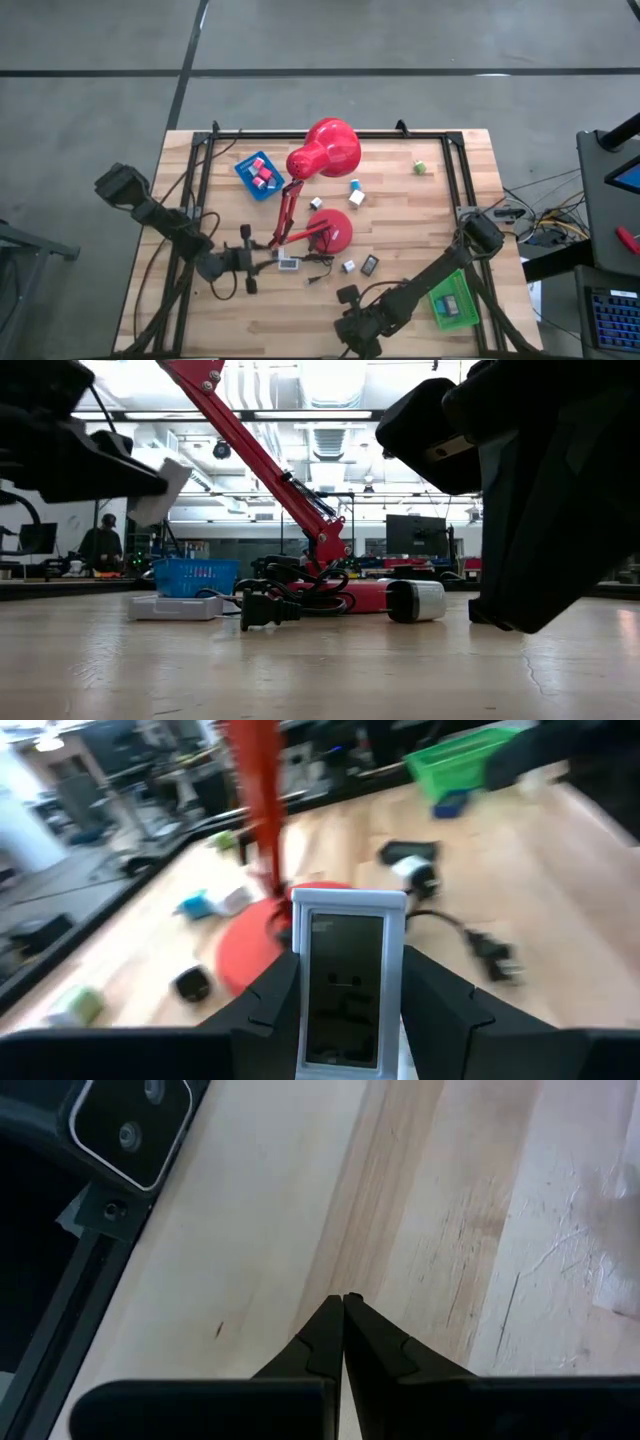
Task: Pick & Place Office items
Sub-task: Put the bottom white digital clock into the green bin
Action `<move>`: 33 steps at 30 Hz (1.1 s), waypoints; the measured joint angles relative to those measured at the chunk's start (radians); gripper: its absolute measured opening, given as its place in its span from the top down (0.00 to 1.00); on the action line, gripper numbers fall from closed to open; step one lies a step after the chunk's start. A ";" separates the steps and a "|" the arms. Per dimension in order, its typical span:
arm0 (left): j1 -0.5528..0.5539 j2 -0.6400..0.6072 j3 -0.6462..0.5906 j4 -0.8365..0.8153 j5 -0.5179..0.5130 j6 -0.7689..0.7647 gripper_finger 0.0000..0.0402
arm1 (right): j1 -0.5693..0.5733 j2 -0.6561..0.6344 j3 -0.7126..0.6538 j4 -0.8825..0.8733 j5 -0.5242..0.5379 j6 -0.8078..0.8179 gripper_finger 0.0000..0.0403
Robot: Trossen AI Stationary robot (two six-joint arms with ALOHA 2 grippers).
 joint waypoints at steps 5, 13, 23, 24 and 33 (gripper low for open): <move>0.058 0.000 -0.022 0.006 -0.020 -0.006 0.68 | 0.000 0.000 0.000 0.010 0.002 -0.008 0.98; 0.185 -0.002 -0.063 0.056 0.002 0.013 0.68 | 0.000 0.000 0.000 0.011 0.002 -0.010 0.98; 0.391 -0.003 -0.129 0.185 0.087 0.068 0.68 | 0.000 0.000 -0.003 0.011 0.002 -0.018 0.98; 0.413 -0.004 -0.129 0.188 0.091 0.066 0.68 | 0.000 0.000 -0.003 0.011 0.002 -0.018 0.98; 0.594 -0.006 -0.130 0.187 0.174 0.077 0.68 | 0.000 0.000 -0.003 0.011 0.002 -0.018 0.98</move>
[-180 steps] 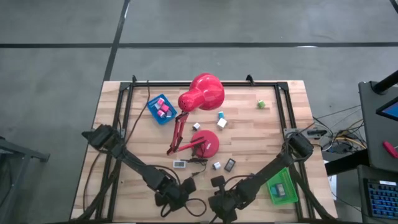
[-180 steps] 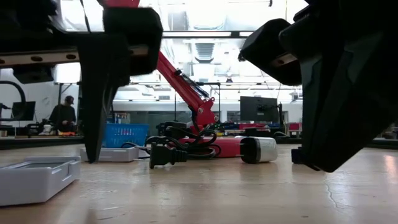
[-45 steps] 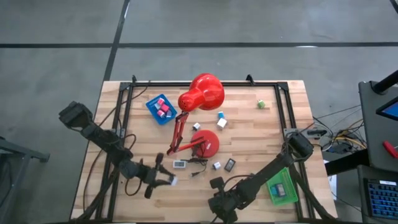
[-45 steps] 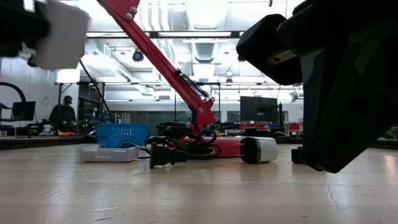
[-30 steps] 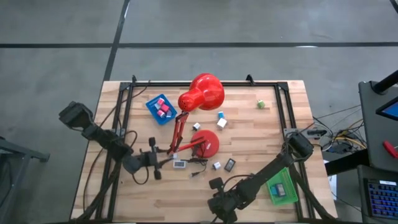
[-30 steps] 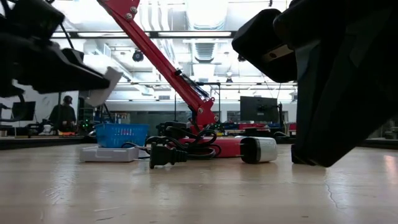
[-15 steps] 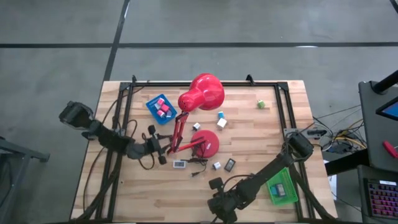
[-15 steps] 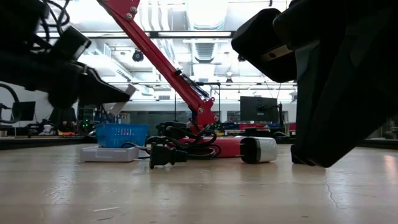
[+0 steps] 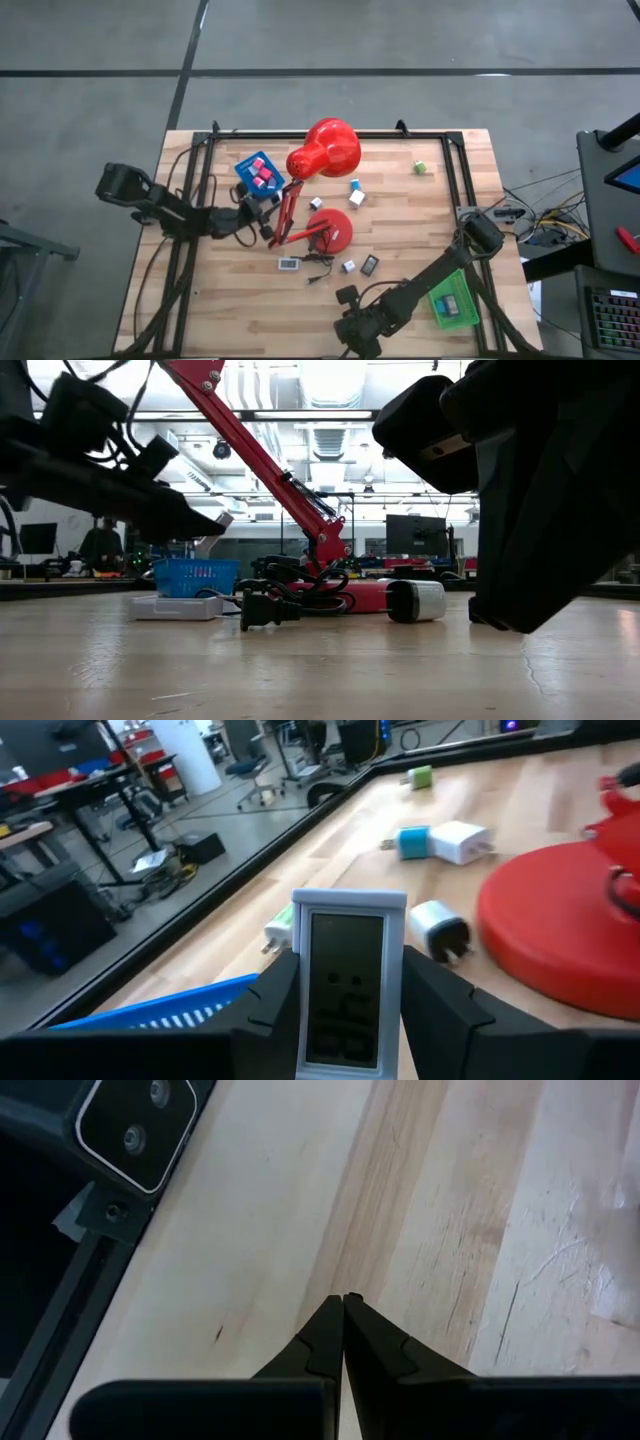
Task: Pick & Place Office items
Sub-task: Put the bottom white digital clock into the green bin
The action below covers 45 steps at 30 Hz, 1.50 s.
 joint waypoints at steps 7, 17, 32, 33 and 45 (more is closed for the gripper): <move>0.107 -0.010 0.000 -0.004 0.036 0.008 0.68 | 0.000 0.000 0.000 0.000 0.000 0.000 0.98; 0.257 -0.124 0.020 -0.150 0.062 0.012 0.68 | 0.000 0.000 0.000 0.000 0.000 0.000 0.98; 0.404 -0.293 0.331 -1.019 0.073 -0.110 0.68 | 0.000 0.000 0.000 0.000 -0.001 0.000 0.98; 0.414 -0.289 0.357 -1.063 0.087 -0.114 0.68 | 0.000 0.000 0.000 0.000 -0.001 0.000 0.98; 0.562 -0.186 0.517 -1.339 0.281 -0.106 0.68 | 0.003 0.000 0.000 0.000 -0.004 0.001 0.98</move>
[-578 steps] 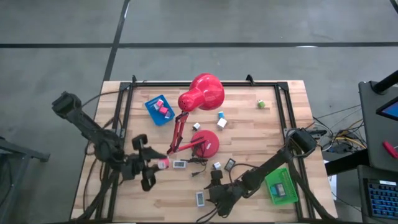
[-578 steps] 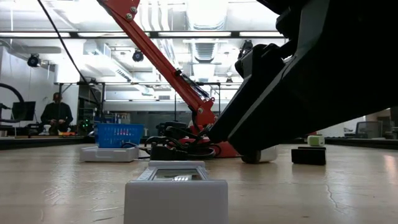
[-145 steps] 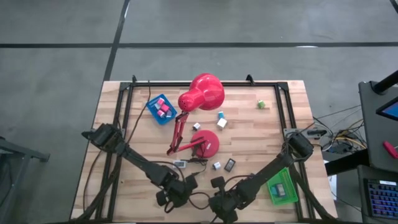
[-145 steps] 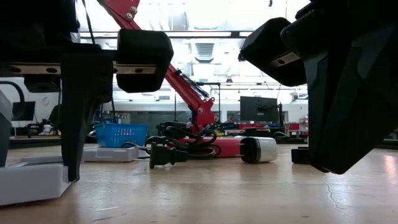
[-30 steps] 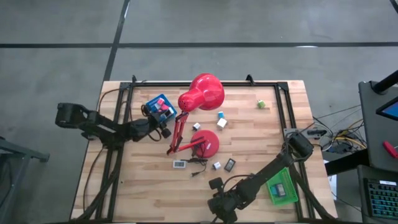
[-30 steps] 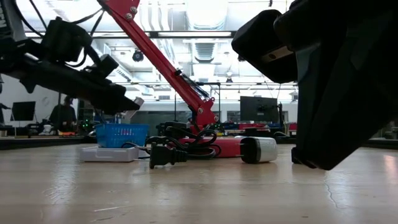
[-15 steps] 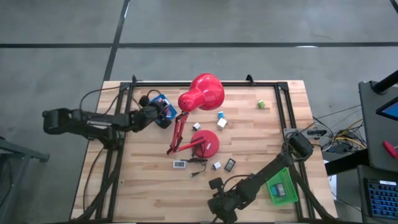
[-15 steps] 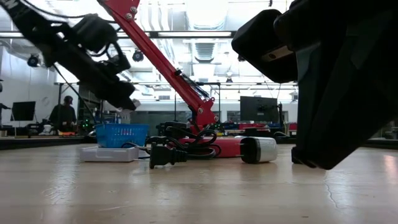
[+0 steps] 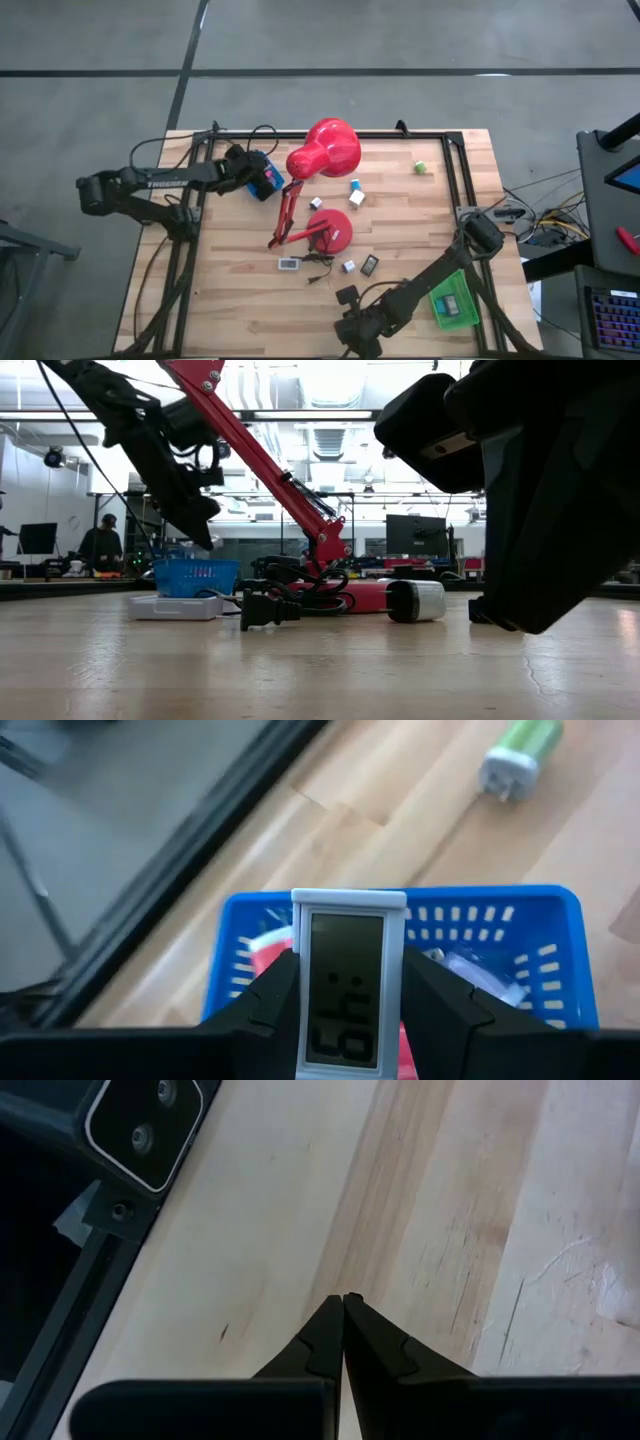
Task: Pick & Place Office items
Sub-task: Put the bottom white digital clock into the green bin
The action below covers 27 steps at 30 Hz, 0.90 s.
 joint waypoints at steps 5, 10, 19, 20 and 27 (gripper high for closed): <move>0.056 0.041 0.000 -0.002 0.110 0.016 0.68 | 0.001 0.000 0.000 0.000 0.000 0.001 0.98; 0.083 0.081 0.000 -0.008 0.132 0.038 0.68 | 0.001 0.000 0.000 -0.003 -0.002 0.003 0.98; 0.103 0.141 0.006 0.001 0.177 0.056 0.68 | 0.001 0.000 0.000 -0.006 -0.002 0.003 0.98; 0.103 0.141 0.008 0.001 0.177 0.060 0.68 | 0.001 0.000 0.000 -0.006 -0.002 0.003 0.98; 0.103 0.138 0.016 -0.009 0.192 0.070 0.68 | 0.001 0.000 0.000 -0.006 -0.002 0.003 0.98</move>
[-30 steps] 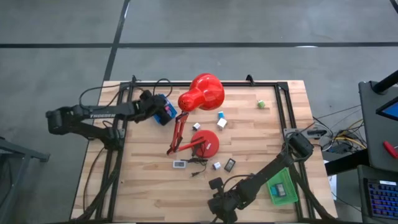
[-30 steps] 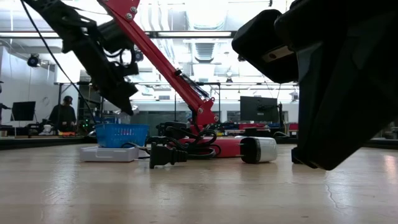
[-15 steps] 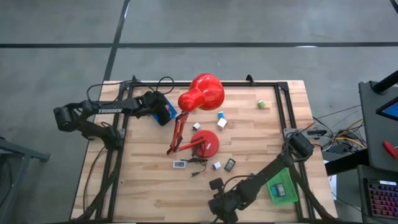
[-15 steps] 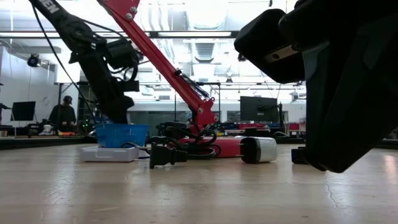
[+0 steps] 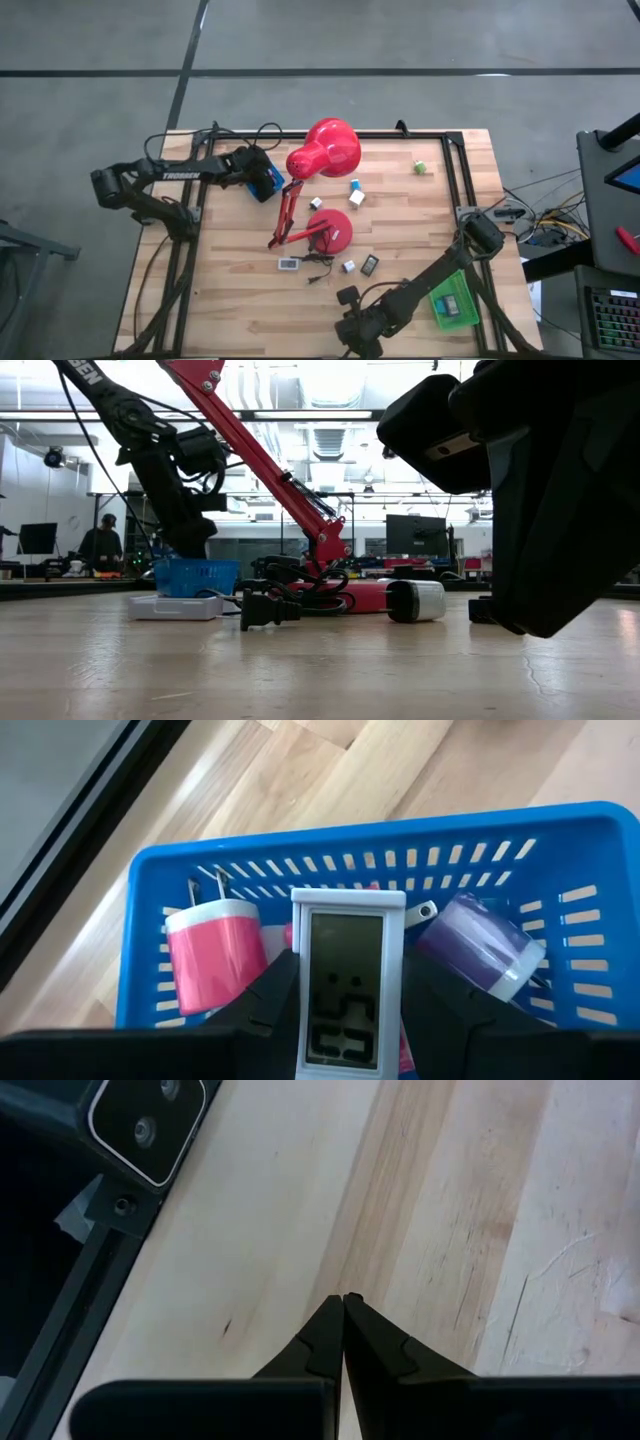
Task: Pick & Place Office items
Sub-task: Put the bottom white digital clock into the green bin
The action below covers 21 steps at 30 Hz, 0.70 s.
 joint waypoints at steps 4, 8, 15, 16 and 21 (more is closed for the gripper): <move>0.001 0.001 0.000 0.000 0.004 0.003 0.68 | 0.000 0.000 0.000 0.000 0.000 0.000 0.98; 0.001 0.001 0.000 0.000 0.007 0.006 0.68 | 0.000 0.000 0.000 0.000 0.000 0.000 0.98; 0.001 0.001 0.000 0.000 0.008 0.010 0.68 | 0.000 0.000 0.000 0.001 0.000 0.000 0.98; 0.001 0.001 0.000 0.000 0.008 0.010 0.68 | 0.000 0.000 0.000 0.001 0.000 0.000 0.98; 0.001 0.001 0.000 0.000 0.008 0.010 0.68 | 0.000 0.000 0.000 0.001 0.000 0.000 0.98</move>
